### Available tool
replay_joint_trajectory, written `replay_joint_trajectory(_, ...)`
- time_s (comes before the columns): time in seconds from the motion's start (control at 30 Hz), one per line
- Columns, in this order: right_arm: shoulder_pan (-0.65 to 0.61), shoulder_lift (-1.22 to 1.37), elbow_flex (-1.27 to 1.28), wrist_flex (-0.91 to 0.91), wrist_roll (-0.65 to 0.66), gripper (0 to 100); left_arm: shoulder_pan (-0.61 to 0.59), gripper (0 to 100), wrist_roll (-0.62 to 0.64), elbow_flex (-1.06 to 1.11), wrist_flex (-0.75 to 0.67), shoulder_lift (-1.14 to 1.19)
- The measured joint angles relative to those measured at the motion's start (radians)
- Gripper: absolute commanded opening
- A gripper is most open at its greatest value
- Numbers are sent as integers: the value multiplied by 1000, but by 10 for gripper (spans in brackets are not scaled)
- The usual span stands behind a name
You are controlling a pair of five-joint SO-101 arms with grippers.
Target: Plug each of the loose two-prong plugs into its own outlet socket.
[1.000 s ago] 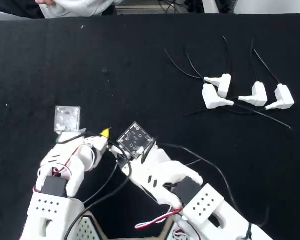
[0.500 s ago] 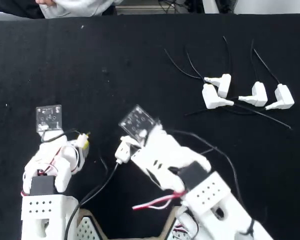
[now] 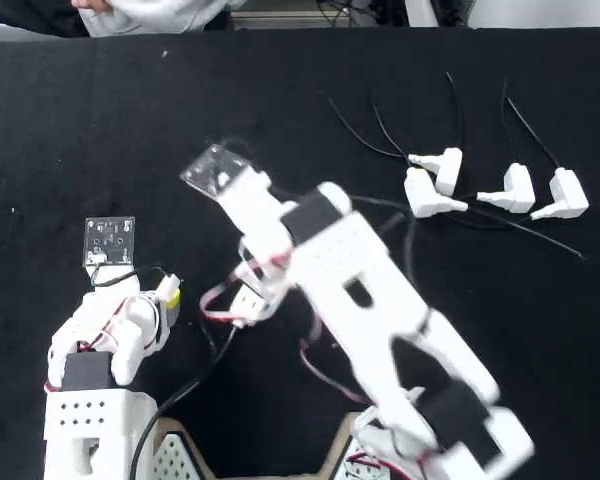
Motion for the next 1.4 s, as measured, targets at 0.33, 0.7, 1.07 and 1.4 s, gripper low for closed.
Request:
replay_joint_trajectory(0.33, 31, 428, -388, 218, 66, 10, 0, 231, 0, 0, 0, 0)
replay_joint_trajectory(0.7, 92, 612, -514, 227, 68, 10, 0, 231, 0, 0, 0, 0)
replay_joint_trajectory(1.07, 97, 715, -585, 229, 84, 10, 0, 231, 0, 0, 0, 0)
replay_joint_trajectory(1.4, 41, 717, -586, 229, 160, 10, -8, 231, 0, 0, 0, 0)
